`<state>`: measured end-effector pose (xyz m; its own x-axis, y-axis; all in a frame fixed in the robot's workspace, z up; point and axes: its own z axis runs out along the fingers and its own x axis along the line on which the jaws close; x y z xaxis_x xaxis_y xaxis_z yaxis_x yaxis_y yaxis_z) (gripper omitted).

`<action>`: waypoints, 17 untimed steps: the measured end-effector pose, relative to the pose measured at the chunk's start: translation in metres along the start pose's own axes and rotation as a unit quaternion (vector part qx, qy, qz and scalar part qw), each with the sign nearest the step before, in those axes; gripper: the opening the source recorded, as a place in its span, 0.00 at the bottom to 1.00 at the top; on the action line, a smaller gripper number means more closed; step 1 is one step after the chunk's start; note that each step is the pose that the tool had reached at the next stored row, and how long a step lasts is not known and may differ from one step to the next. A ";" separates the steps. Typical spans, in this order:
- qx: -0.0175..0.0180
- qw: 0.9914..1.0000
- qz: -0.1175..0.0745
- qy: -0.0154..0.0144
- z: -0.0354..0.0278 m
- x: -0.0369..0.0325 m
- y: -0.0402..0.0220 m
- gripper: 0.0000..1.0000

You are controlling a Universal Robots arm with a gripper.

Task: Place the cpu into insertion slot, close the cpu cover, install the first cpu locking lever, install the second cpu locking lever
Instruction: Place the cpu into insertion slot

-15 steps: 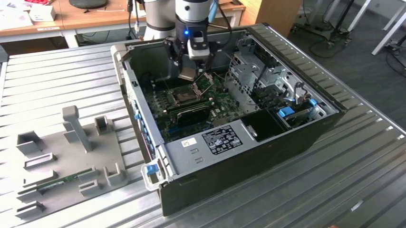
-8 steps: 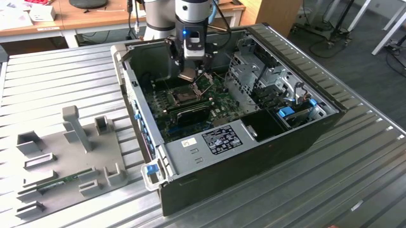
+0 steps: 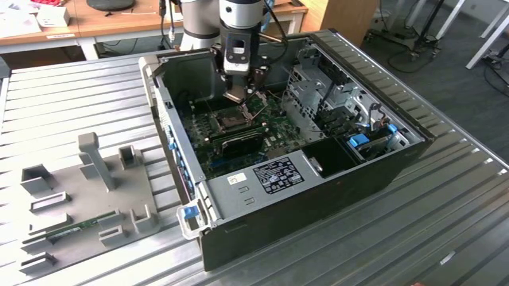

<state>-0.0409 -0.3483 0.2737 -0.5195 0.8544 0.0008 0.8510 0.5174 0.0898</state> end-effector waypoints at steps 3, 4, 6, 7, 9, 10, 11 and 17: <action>0.000 1.000 0.028 -0.002 0.0002 0.0000 0.0000 0.54; 0.000 0.999 0.037 -0.003 0.0002 0.0000 0.0000 0.54; 0.000 0.999 0.054 -0.005 0.0003 0.0000 -0.0001 0.54; 0.000 0.998 0.062 -0.006 0.0003 0.0000 0.0000 0.54; 0.000 0.998 0.070 -0.006 0.0003 0.0000 -0.0001 0.54; 0.000 0.997 0.071 -0.006 0.0003 0.0000 -0.0001 0.54; 0.000 0.997 0.071 -0.006 0.0003 0.0000 0.0000 0.54; 0.000 0.996 0.084 -0.008 0.0005 0.0001 0.0000 0.54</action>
<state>-0.0409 -0.3482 0.2732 -0.3685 0.9296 0.0009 0.9259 0.3669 0.0900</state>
